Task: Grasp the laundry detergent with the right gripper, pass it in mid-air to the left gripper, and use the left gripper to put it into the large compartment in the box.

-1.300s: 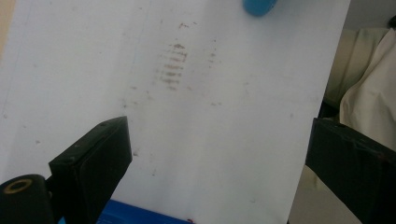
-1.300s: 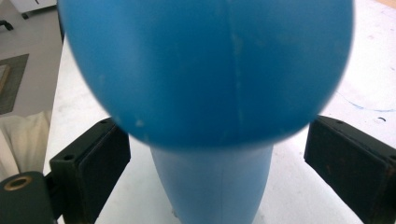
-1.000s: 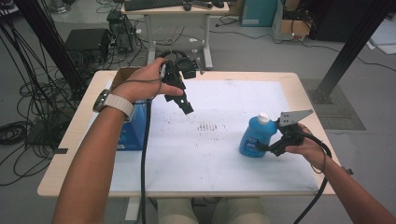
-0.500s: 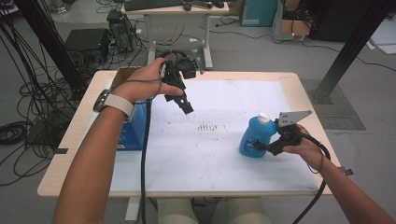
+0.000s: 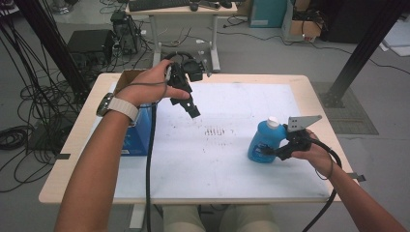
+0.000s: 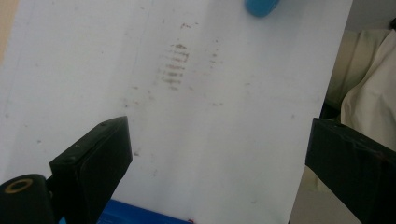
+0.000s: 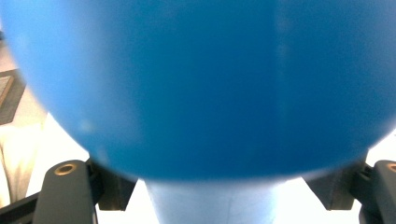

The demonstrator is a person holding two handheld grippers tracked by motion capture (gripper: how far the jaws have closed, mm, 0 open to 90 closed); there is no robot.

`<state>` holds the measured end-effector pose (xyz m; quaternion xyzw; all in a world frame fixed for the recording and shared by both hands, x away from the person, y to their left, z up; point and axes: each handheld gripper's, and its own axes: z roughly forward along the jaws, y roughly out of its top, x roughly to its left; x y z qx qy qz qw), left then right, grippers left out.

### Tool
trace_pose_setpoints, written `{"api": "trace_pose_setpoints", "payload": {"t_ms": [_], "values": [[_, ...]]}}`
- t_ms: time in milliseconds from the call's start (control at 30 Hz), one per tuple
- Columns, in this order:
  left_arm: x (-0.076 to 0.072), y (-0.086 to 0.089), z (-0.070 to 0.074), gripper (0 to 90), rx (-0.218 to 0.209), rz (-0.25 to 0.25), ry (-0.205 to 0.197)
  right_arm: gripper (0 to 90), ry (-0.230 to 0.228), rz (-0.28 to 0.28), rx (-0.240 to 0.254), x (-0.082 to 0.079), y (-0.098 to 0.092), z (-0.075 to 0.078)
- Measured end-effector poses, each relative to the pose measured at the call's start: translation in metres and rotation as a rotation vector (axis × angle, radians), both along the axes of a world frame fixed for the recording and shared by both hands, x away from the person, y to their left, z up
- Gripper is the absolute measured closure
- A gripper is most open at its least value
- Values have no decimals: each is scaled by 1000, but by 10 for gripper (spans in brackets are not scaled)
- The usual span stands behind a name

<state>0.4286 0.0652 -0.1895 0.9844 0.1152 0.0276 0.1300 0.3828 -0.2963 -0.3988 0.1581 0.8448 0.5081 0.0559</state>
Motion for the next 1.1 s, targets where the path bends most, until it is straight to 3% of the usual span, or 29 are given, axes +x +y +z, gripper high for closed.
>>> {"api": "trace_pose_setpoints", "payload": {"t_ms": [367, 533, 1100], "values": [[1, 0, -1, 75, -1, 3, -2, 317, -8, 13, 16, 0, 2, -3], [1, 0, -1, 75, 2, 2, -2, 403, -8, 31, 34, 0, 3, -5], [1, -1, -1, 77, 0, -2, -3, 412, -27, 43, 39, -1, 2, -6]]}}
